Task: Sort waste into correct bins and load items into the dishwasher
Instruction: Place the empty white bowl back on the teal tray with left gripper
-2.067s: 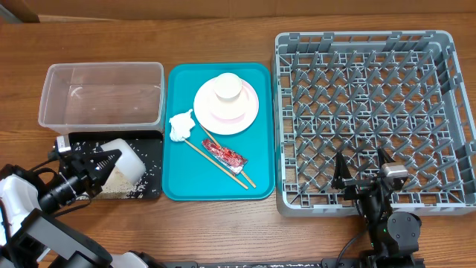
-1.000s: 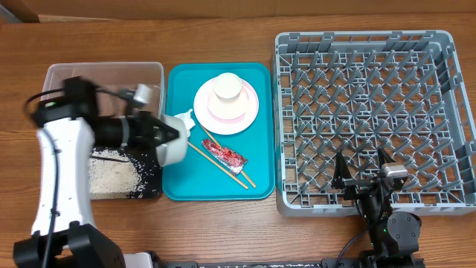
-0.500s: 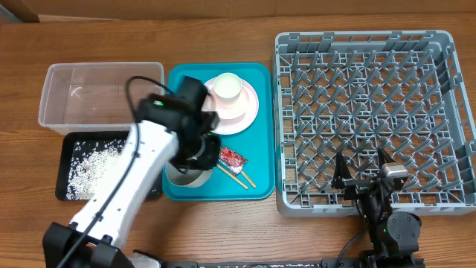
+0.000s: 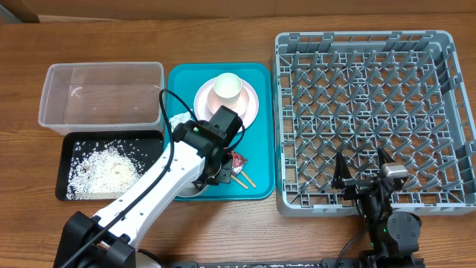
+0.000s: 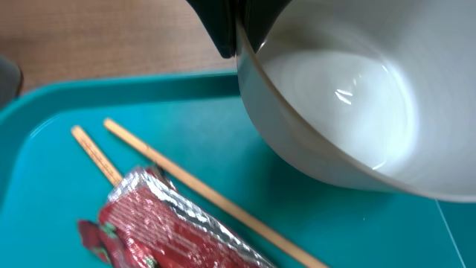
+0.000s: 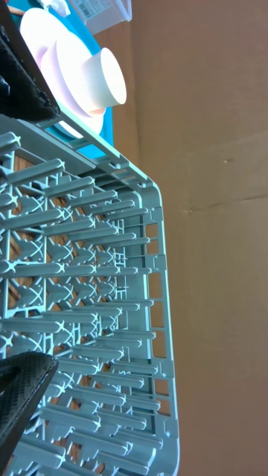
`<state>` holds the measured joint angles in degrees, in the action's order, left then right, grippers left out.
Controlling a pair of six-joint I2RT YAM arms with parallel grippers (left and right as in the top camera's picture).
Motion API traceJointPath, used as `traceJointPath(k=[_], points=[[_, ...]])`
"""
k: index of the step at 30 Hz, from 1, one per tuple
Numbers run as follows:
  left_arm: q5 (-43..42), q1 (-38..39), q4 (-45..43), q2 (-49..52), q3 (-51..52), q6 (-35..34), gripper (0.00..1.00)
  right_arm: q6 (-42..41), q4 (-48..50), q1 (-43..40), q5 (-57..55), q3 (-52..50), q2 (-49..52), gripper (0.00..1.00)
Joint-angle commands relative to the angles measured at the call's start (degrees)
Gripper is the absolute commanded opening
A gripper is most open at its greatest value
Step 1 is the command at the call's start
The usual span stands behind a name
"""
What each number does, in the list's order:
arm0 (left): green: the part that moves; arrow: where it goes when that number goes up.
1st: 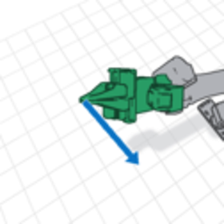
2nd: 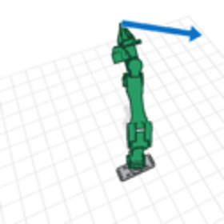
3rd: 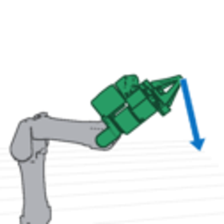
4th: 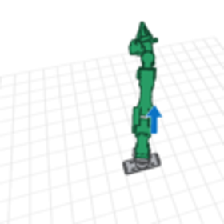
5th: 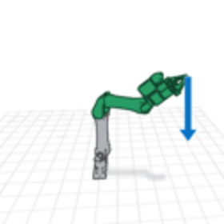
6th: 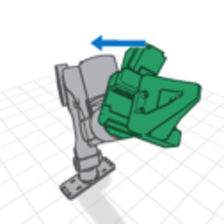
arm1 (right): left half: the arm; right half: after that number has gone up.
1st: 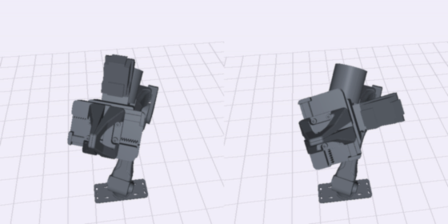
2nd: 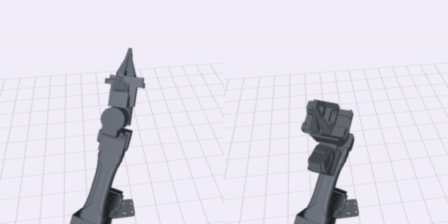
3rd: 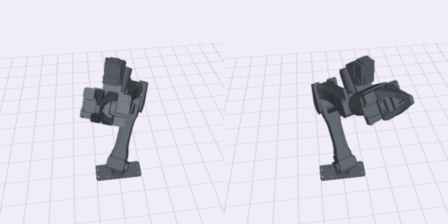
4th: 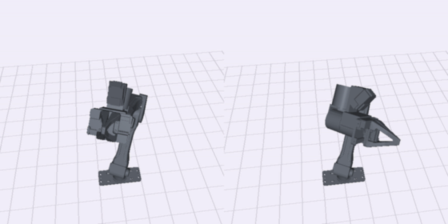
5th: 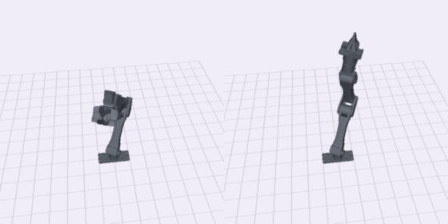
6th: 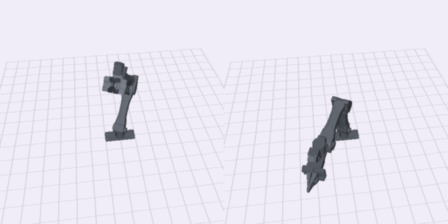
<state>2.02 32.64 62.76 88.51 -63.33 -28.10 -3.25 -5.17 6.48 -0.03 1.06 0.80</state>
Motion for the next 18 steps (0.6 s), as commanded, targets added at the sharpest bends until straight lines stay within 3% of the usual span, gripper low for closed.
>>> traceJointPath(k=[1,18], points=[[1.99,0.02,-2.56,-1.16,1.81,-1.57,0.04,-0.42,0.35,0.31,-0.33,-0.61,-0.57,1.00],[3.10,0.02,-9.18,-0.66,6.93,-2.38,0.04,-0.42,0.35,0.31,-0.33,-0.61,-0.57,1.00]])
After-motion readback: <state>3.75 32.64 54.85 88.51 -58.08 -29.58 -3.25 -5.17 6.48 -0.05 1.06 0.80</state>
